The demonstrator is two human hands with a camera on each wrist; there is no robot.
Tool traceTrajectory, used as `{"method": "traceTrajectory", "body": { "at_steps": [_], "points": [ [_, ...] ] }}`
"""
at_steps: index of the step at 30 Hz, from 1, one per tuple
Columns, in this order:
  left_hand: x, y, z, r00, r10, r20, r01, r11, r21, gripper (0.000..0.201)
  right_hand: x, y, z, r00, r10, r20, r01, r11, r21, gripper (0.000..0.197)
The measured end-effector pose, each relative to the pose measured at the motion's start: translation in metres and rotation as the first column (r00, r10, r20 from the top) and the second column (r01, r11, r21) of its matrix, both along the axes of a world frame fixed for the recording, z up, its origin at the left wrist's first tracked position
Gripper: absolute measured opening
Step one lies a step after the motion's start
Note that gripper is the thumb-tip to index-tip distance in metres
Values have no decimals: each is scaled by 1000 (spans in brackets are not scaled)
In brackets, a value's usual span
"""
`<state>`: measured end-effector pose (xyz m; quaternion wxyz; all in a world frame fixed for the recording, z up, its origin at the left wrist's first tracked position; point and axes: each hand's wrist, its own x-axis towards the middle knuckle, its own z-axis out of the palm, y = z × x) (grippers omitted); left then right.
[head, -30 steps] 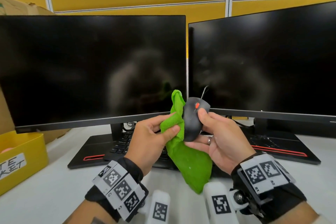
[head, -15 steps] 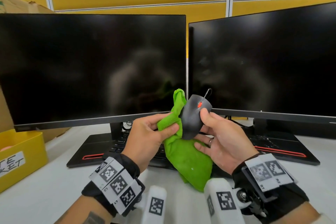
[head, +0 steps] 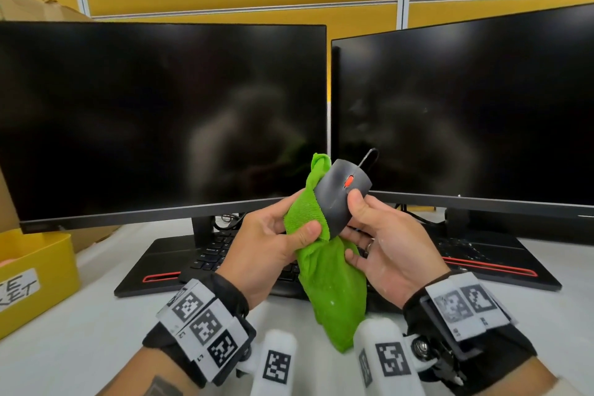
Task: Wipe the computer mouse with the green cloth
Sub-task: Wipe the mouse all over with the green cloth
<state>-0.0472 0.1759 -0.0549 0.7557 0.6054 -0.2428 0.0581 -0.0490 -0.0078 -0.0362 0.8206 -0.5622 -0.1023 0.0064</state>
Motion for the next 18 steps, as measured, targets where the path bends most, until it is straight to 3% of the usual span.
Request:
{"method": "traceTrajectory", "body": {
  "at_steps": [6,10,13,18],
  "points": [
    [1,6,1,996,92,13,-92,996,3,48,-2,-7,7,998,37,-42,-35,998,52,19],
    [1,9,1,977,212,15,-212,976,42,34,-1,-18,13,997,72,-37,-63,977,202,18],
    [-2,5,3,987,156,-44,-155,988,24,35,0,-24,13,992,127,-26,-115,956,271,25],
    [-6,-4,3,997,28,-69,-26,999,31,39,1,-11,4,988,149,-34,-140,972,186,42]
  ]
}}
